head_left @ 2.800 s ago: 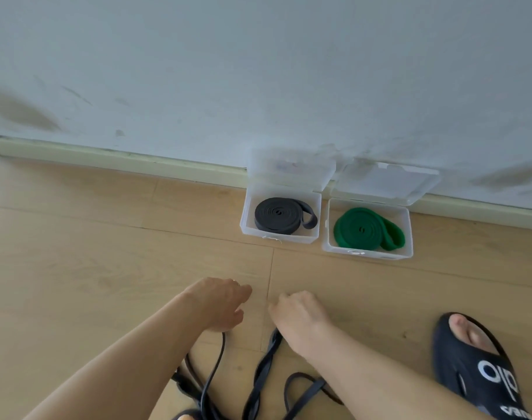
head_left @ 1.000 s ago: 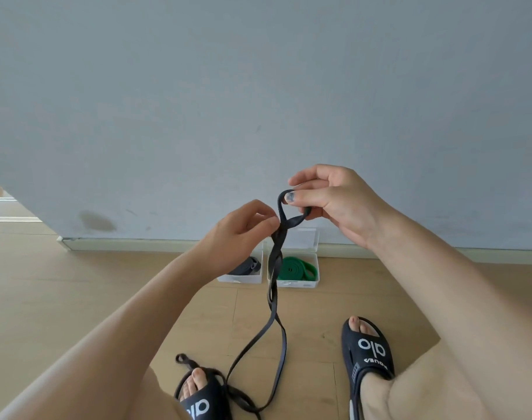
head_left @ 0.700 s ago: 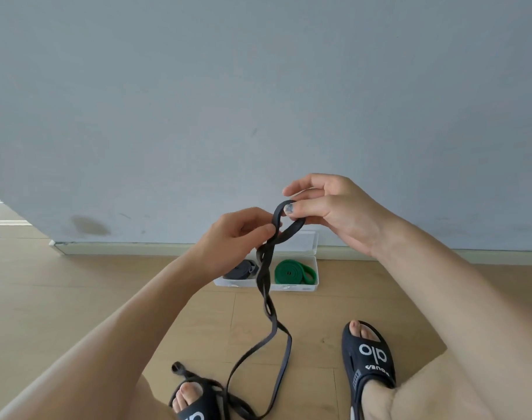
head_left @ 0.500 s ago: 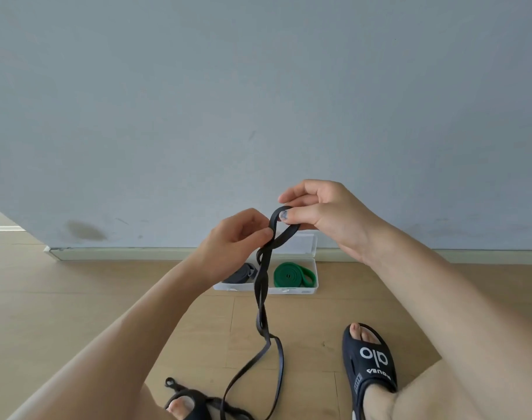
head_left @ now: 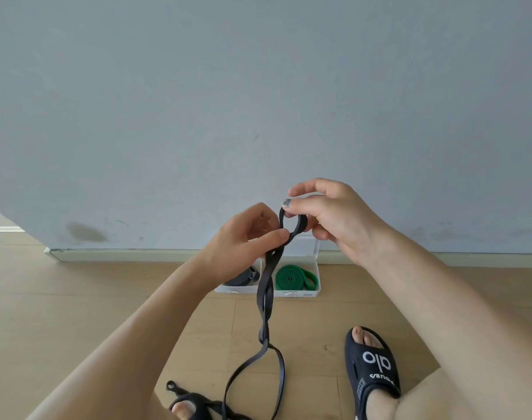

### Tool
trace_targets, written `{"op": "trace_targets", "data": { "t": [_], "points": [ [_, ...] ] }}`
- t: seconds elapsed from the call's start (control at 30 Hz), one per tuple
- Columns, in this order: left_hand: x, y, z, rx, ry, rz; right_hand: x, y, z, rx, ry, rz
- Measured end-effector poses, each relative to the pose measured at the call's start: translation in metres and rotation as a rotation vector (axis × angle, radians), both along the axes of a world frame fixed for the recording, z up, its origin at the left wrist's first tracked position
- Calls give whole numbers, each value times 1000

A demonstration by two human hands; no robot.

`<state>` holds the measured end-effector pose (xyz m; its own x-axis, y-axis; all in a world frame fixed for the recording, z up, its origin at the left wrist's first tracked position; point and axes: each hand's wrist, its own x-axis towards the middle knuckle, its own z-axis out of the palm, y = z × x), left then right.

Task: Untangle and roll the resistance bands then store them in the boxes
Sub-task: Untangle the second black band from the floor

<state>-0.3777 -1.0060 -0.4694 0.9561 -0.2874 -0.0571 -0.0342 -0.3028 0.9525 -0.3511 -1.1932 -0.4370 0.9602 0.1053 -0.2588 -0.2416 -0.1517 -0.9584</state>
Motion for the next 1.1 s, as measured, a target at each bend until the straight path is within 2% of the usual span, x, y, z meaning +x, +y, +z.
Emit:
{"op": "trace_targets", "data": {
  "t": [0.17, 0.57, 0.73, 1.1],
  "points": [
    [-4, 6, 0, 7, 15, -74, -1, 0, 3, 15, 8, -26],
    [-3, 1, 0, 118, -117, 24, -2, -1, 6, 47, -54, 43],
    [-3, -1, 3, 97, -156, -4, -5, -3, 9, 115, -25, 33],
    [-3, -4, 6, 39, -82, 24, -6, -7, 12, 384, 92, -20]
  ]
}}
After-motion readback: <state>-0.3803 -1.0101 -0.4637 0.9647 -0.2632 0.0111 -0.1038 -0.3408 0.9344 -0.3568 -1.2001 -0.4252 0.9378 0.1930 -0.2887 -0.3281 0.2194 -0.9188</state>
